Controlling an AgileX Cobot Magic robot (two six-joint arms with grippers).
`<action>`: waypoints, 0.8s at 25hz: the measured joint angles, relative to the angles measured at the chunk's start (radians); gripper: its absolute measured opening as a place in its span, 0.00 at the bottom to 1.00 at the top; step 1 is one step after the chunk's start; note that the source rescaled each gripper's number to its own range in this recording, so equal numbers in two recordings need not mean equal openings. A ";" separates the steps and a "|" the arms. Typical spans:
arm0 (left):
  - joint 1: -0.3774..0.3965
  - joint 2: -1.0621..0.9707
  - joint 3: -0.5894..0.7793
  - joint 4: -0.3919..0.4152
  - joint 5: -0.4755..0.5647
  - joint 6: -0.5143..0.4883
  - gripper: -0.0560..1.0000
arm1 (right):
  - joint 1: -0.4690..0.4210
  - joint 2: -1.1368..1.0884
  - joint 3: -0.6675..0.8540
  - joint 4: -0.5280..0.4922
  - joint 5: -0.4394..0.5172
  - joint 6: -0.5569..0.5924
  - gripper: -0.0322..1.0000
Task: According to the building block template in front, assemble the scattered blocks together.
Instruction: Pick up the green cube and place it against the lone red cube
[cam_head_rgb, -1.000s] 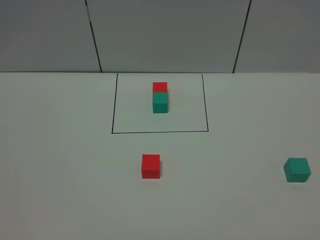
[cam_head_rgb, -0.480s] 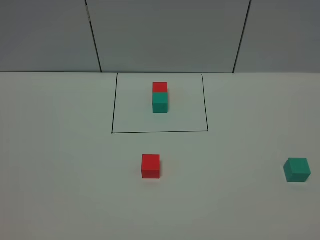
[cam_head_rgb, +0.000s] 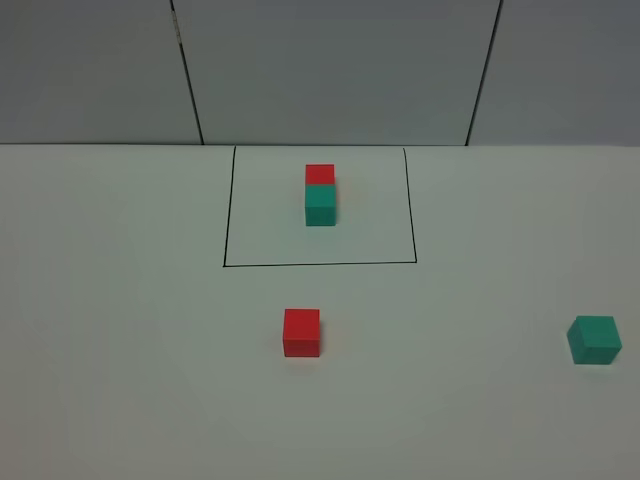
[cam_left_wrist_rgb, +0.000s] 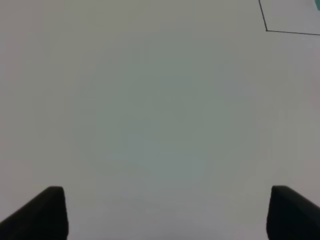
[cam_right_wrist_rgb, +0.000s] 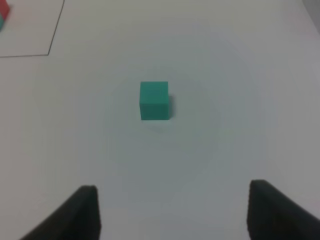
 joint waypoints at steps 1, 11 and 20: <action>0.006 0.000 0.000 0.000 0.000 0.000 0.82 | 0.000 0.000 0.000 0.000 0.000 0.000 0.60; 0.039 0.000 0.000 0.002 0.000 0.000 0.82 | 0.000 0.000 0.000 0.000 0.000 0.000 0.60; 0.035 0.000 0.000 0.004 0.000 -0.004 0.82 | 0.000 0.000 0.000 0.000 0.000 0.000 0.60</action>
